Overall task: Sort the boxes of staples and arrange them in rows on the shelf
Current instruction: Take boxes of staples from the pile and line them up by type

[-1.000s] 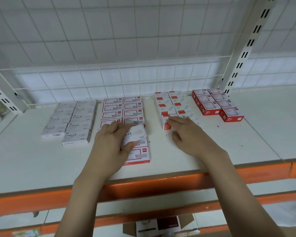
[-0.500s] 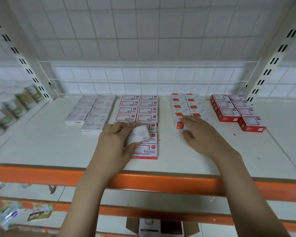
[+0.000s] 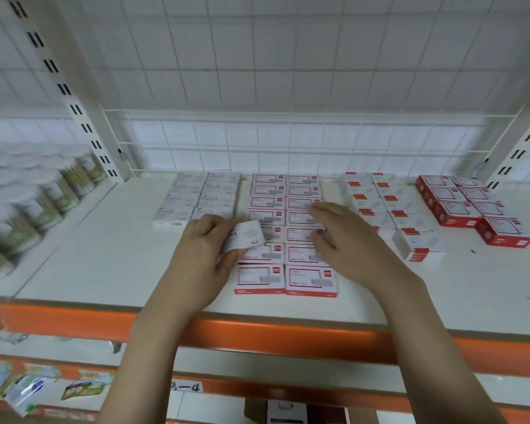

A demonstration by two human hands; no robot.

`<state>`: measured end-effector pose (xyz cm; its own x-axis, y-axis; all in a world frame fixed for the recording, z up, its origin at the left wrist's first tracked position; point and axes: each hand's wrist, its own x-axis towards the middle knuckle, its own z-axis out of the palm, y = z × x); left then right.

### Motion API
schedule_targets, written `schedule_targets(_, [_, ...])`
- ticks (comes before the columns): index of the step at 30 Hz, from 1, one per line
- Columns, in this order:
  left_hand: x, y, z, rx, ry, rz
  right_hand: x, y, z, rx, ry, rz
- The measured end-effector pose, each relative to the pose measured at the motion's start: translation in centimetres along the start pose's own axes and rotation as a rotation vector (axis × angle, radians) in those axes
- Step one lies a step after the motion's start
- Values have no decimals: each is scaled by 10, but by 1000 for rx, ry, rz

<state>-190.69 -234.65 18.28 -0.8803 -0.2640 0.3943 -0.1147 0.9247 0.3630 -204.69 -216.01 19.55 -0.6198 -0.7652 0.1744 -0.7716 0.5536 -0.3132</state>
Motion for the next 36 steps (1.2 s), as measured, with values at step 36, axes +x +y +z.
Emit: schedule_targets(36, [-19,-120,-17,153,-132,15,41,-127,85,-3,21,12])
